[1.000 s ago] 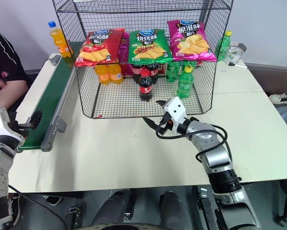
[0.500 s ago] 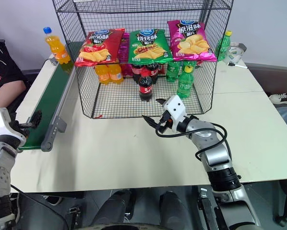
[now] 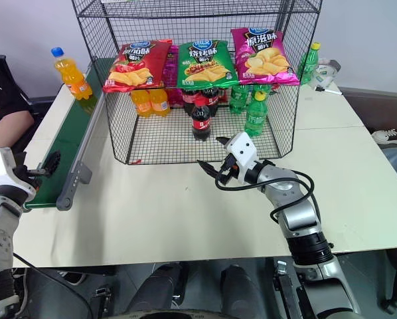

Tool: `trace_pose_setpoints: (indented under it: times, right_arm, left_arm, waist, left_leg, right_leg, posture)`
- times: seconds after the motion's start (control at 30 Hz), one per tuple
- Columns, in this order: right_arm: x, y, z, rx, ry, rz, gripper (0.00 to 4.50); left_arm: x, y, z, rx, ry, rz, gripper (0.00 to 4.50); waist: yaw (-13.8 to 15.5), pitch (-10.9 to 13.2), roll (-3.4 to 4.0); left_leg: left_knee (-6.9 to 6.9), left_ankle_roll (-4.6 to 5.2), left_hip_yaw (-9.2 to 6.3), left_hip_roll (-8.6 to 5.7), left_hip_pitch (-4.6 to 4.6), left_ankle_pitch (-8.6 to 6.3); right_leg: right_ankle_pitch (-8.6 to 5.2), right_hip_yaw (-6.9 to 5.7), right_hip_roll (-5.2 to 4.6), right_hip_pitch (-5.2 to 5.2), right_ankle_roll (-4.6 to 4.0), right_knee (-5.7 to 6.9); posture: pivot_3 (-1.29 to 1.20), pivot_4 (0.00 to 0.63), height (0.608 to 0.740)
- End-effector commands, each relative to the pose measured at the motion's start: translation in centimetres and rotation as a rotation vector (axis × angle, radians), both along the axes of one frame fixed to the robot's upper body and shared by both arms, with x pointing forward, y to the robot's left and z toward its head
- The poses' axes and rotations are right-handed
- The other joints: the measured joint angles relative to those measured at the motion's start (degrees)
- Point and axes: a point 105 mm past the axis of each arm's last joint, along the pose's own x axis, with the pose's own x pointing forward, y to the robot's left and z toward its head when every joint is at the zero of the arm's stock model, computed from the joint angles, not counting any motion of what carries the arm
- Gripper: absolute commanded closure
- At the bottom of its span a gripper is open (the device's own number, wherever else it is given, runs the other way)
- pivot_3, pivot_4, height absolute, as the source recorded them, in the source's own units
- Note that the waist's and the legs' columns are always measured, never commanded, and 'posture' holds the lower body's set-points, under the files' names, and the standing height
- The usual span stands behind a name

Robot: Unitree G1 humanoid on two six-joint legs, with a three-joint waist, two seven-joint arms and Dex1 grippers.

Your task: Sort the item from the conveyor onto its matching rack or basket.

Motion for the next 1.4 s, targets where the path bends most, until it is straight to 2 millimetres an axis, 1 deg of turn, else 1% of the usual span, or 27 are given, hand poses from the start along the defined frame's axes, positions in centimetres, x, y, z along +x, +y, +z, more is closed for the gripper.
trace_pose_setpoints:
  times: [0.03,0.13,0.27,0.6,1.1,1.4]
  right_arm:
    - [0.1,0.3,1.7,0.014,-0.066,0.009,0.0]
    - [0.1,0.3,1.8,0.016,-0.067,0.006,0.0]
    - [0.1,0.4,1.7,0.015,-0.066,0.009,0.0]
    - [0.2,0.4,1.8,0.015,-0.072,0.01,0.0]
    - [0.4,0.6,1.9,0.021,-0.072,0.011,0.0]
    - [0.4,0.6,1.8,0.021,-0.07,0.012,0.0]
  left_arm:
    - [0.2,0.0,1.1,0.045,-0.041,0.003,0.05]
    - [0.3,0.3,0.9,0.054,-0.037,0.014,0.05]
    - [0.4,0.5,1.3,0.052,-0.058,0.018,0.05]
    - [-0.2,1.4,1.4,0.029,-0.068,0.041,0.05]
    - [-0.4,2.4,1.7,0.034,-0.081,0.083,0.05]
    - [-0.4,2.5,1.6,0.036,-0.08,0.088,0.05]
  waist:
    - [0.0,0.0,0.0]
    - [0.0,0.0,0.0]
    - [0.0,0.0,0.0]
    - [0.0,0.0,0.0]
    - [0.0,0.0,0.0]
    - [0.0,0.0,0.0]
  left_leg:
    - [0.0,0.0,0.0,0.0,0.0,0.0]
    - [0.0,0.0,0.0,0.0,0.0,0.0]
    - [0.0,0.0,0.0,0.0,0.0,0.0]
    - [-0.01,0.0,0.0,0.0,0.0,0.0]
    - [0.0,0.0,0.0,0.0,0.0,0.0]
    - [0.0,0.0,0.0,0.0,0.0,0.0]
  right_leg:
    - [0.0,0.0,0.0,0.0,0.0,0.0]
    - [0.0,0.0,0.0,0.0,0.0,0.0]
    - [0.0,0.0,0.0,-0.01,0.01,0.0]
    - [0.0,0.0,0.01,-0.01,0.01,0.0]
    - [0.01,0.0,0.01,-0.01,0.01,0.0]
    - [0.01,0.0,0.0,-0.01,0.01,0.0]
  posture:
    - [0.0,0.15,0.74]
    - [0.0,0.15,0.74]
    - [0.0,0.15,0.74]
    - [0.0,0.15,0.74]
    - [0.0,0.15,0.74]
    - [0.0,0.15,0.74]
